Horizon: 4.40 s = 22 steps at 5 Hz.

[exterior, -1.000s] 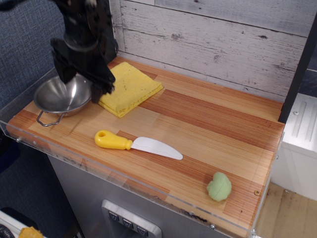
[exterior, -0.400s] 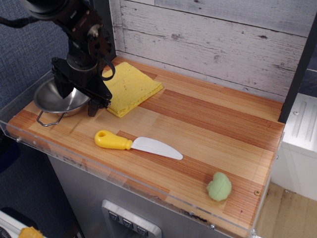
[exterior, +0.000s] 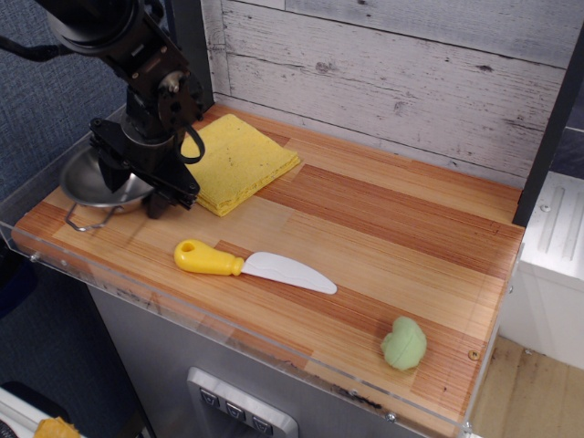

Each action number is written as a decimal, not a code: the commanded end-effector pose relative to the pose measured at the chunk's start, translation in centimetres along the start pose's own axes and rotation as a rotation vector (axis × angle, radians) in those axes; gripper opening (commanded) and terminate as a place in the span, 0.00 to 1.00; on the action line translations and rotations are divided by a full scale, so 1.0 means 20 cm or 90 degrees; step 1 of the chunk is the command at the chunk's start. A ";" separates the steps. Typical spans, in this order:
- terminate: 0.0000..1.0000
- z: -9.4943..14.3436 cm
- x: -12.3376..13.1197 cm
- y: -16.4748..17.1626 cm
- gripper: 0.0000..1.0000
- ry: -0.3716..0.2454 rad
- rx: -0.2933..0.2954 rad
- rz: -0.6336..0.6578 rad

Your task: Move the wok to the right of the yellow cloth.

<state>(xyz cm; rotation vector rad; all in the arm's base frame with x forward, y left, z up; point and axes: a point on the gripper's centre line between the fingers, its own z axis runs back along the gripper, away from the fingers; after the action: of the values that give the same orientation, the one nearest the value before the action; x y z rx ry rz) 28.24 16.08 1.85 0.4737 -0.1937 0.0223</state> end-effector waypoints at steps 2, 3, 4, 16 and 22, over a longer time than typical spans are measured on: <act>0.00 0.06 0.01 0.01 0.00 -0.023 0.005 0.003; 0.00 0.09 0.02 0.01 0.00 -0.030 -0.003 0.008; 0.00 0.12 0.04 0.04 0.00 -0.034 0.001 0.017; 0.00 0.58 0.22 -1.09 0.00 -0.228 -0.153 -0.469; 0.00 0.82 0.22 -0.91 1.00 -0.237 -0.159 -0.341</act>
<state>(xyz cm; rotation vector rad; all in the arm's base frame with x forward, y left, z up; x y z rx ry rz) 31.67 -8.04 7.56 0.2642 -0.3884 -0.6104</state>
